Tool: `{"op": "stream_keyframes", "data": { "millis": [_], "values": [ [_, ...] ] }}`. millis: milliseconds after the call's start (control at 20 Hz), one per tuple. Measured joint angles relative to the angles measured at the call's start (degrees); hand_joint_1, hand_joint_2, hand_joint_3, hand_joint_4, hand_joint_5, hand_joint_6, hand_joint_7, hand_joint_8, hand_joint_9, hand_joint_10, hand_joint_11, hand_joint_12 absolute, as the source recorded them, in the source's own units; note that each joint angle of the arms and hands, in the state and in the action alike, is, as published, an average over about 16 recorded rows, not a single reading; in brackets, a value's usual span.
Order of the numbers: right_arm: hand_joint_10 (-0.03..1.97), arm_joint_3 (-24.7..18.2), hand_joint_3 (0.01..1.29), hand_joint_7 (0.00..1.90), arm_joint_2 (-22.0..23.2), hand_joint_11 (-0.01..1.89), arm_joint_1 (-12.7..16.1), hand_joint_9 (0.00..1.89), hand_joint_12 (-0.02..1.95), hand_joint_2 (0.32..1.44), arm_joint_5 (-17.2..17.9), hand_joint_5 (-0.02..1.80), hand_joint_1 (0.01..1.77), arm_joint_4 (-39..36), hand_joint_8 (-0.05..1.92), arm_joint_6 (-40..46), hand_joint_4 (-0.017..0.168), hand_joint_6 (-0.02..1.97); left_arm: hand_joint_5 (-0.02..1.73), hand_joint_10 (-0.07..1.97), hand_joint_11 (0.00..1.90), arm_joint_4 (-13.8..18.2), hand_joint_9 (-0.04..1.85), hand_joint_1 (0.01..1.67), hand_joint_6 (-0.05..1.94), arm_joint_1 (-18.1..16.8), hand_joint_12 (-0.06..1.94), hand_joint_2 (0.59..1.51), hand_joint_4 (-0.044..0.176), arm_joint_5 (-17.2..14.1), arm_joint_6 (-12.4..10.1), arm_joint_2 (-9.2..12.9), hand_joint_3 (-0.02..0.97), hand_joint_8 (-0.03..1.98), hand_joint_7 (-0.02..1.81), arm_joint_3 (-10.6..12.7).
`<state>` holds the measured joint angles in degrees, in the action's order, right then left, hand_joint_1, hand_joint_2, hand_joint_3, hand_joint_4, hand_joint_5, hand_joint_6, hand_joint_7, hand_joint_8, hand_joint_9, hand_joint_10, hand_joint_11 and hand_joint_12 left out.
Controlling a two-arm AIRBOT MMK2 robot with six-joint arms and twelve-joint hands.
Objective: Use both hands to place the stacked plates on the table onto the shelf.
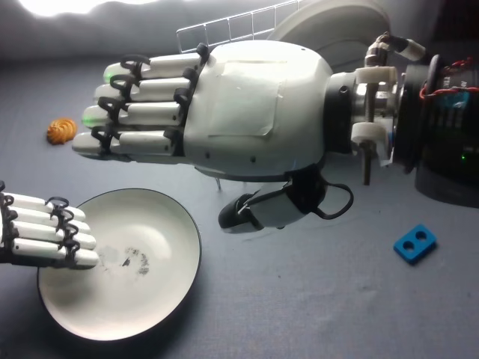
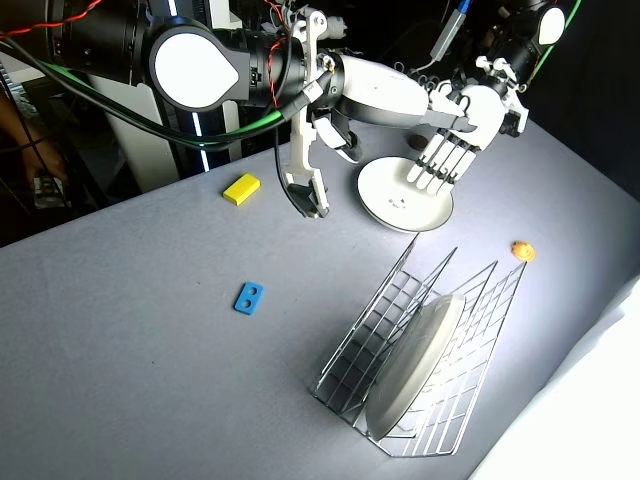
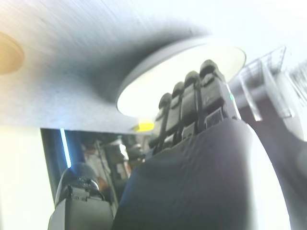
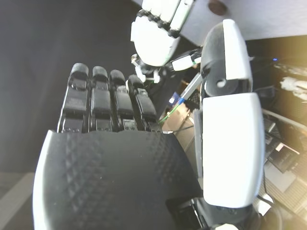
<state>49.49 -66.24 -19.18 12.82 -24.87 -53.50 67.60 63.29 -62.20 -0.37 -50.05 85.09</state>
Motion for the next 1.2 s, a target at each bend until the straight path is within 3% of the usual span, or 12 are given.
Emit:
{"op": "stream_keyframes", "data": {
  "millis": [600,1200],
  "values": [
    [0.01,-1.0,0.01,0.01,0.9,0.02,-0.4,0.02,0.0,1.01,0.4,0.02,0.98,0.0,0.0,-1.0,0.004,0.02,0.02,0.01,0.01,-2.8,0.02,0.02,0.01,2.7,-0.02,1.016,-0.005,0.1,0.4,-0.2,0.012,0.0,0.01,1.0],
    [0.01,-1.0,0.01,0.01,1.2,0.02,-0.4,0.02,0.0,1.01,0.6,0.02,0.96,0.0,0.0,-1.5,0.004,0.02,0.02,0.01,0.01,-3.8,0.02,0.02,0.01,5.6,-0.02,1.022,-0.004,0.1,0.7,-1.1,0.012,0.0,0.02,-0.2]
  ]
}}
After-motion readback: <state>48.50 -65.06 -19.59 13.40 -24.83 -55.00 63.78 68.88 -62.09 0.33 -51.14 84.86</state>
